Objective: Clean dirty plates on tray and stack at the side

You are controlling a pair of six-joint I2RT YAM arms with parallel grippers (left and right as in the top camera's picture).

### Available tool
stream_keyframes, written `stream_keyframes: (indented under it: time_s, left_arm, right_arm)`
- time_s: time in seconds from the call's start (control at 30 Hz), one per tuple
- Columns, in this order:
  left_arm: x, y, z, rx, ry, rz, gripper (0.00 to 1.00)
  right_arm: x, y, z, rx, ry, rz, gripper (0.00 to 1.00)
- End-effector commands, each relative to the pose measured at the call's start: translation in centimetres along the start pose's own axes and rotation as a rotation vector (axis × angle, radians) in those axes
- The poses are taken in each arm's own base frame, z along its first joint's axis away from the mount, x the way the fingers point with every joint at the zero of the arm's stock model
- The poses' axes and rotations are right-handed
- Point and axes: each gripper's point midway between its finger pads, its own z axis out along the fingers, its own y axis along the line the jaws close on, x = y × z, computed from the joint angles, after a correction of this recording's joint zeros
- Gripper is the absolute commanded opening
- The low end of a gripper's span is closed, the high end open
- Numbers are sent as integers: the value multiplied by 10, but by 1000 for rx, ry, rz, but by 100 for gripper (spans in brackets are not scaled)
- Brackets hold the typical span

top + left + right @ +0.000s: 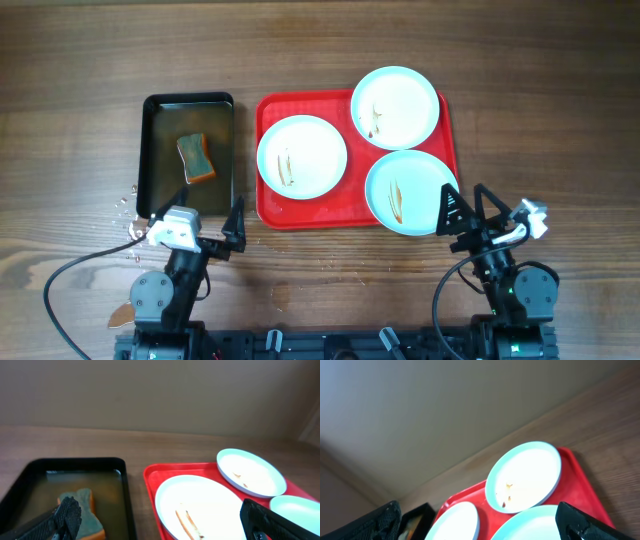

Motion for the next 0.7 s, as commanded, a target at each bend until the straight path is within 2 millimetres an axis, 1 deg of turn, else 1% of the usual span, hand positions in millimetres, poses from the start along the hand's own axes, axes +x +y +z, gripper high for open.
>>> stream_keyframes:
  time_s: [0.0, 0.07, 0.2, 0.27, 0.3, 0.37, 0.43, 0.53, 0.57, 0.67]
  left_arm:
    - [-3, -7, -1, 31, 32, -81, 100]
    - [-12, -8, -3, 24, 61, -87, 100]
    - [-31, -13, -3, 8, 184, -115, 100]
    - [-44, -16, -1, 8, 235, -127, 100]
    - [-56, -18, 2, 1, 265, -134, 100]
    - [-74, -20, 7, -10, 318, -147, 100]
    - [-86, -20, 13, -23, 382, -161, 100]
    - [-93, -19, 24, -52, 525, -190, 100]
    - [-93, -18, 31, -66, 595, -205, 100]
    - [-87, -15, 40, -99, 759, -240, 100]
  right_arm:
    - [-11, 30, -2, -92, 29, -59, 100]
    - [-17, 40, -1, -106, 51, -80, 100]
    - [-30, 55, 9, -99, 139, -108, 100]
    - [-39, 65, 18, -100, 182, -124, 100]
    - [-46, 72, 25, -99, 216, -134, 100]
    - [-56, 80, 34, -89, 272, -139, 100]
    - [-65, 87, 45, -67, 340, -143, 100]
    - [-76, 90, 60, -7, 449, -124, 100]
    - [-78, 90, 65, 20, 492, -102, 100]
    - [-76, 85, 75, 86, 606, -55, 100]
